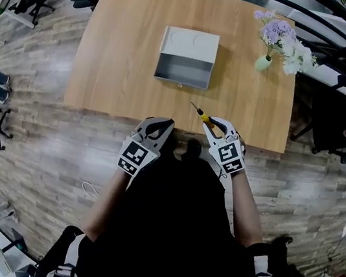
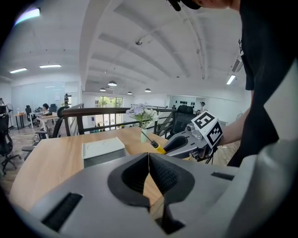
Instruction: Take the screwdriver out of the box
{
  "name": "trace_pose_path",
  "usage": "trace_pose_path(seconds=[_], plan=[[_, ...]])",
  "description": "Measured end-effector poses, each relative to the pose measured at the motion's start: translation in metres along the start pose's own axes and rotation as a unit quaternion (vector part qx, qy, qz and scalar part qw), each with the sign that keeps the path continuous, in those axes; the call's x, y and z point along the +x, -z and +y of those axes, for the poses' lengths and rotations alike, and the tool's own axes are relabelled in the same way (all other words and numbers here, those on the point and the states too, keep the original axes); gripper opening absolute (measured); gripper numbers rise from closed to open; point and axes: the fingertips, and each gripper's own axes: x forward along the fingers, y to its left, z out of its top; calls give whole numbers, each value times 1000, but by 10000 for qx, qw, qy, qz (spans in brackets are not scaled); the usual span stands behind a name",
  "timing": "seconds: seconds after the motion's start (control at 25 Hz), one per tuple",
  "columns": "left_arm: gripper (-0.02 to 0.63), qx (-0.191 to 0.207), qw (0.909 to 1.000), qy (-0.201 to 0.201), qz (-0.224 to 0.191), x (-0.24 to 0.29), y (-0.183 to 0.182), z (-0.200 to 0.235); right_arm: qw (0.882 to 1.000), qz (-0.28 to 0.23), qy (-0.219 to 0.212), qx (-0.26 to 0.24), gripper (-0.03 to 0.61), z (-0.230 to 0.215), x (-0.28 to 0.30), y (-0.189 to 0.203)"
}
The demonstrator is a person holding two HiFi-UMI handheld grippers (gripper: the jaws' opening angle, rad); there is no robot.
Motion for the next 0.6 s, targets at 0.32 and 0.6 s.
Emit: trace_pose_path(seconds=[0.32, 0.6], plan=[[23, 30, 10000, -62, -36, -1, -4, -18, 9997, -115, -74, -198, 83, 10, -23, -2], [23, 59, 9999, -61, -90, 7, -3, -30, 9993, -143, -77, -334, 83, 8, -35, 3]])
